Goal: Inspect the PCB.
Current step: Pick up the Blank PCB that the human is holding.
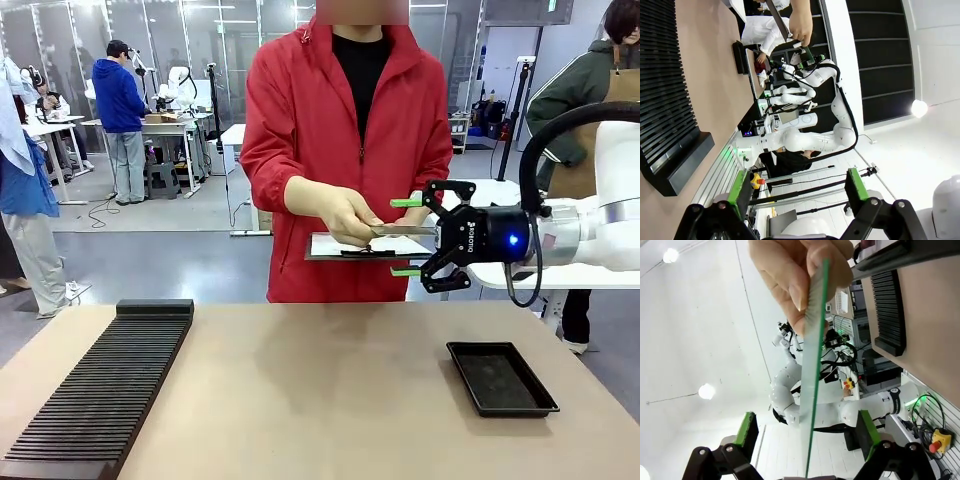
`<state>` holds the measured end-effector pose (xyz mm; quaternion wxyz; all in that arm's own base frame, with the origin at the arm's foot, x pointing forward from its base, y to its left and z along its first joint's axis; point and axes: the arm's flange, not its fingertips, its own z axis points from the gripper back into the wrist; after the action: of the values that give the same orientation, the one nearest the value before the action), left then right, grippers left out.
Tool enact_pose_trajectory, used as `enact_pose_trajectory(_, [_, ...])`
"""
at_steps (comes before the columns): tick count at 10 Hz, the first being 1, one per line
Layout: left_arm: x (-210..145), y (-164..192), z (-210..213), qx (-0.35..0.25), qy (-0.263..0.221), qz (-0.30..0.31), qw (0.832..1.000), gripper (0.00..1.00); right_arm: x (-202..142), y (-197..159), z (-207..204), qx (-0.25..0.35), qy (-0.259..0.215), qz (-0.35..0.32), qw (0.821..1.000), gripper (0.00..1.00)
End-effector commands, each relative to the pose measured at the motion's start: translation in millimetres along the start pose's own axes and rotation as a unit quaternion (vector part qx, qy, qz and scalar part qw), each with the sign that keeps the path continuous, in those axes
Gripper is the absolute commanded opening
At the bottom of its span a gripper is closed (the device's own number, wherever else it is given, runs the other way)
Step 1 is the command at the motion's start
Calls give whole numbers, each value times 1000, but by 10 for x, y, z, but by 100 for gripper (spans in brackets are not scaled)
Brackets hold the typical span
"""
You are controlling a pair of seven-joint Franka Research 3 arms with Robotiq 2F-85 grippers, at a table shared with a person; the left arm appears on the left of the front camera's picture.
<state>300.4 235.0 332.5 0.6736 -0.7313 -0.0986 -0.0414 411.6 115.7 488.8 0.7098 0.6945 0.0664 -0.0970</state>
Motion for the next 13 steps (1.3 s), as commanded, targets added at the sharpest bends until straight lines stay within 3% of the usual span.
enact_pose_trajectory(1, [-24, -24, 15, 5, 5, 1, 1000, 96, -24, -11, 7, 38, 3, 3, 999, 87])
enact_pose_trajectory(2, [-24, -24, 15, 5, 5, 1, 1000, 96, -49, -24, 12, 42, 5, 6, 999, 54])
enact_pose_trajectory(4, [-24, -24, 15, 5, 5, 1, 1000, 96, -80, -45, -37, 41, 9, 4, 999, 0])
enact_pose_trajectory(6, [-24, -24, 15, 5, 5, 1, 1000, 96, -92, -28, -30, 46, 3, 6, 999, 0])
enact_pose_trajectory(7, [-24, -24, 15, 5, 5, 1, 1000, 96, -94, -31, -28, 45, 2, 7, 999, 6])
enact_pose_trajectory(8, [-24, -24, 15, 5, 5, 1, 1000, 96, -98, -41, -35, 46, 3, 6, 999, 0])
enact_pose_trajectory(13, [-24, -24, 15, 5, 5, 1, 1000, 96, -112, -145, -74, 48, 28, 10, 998, 0])
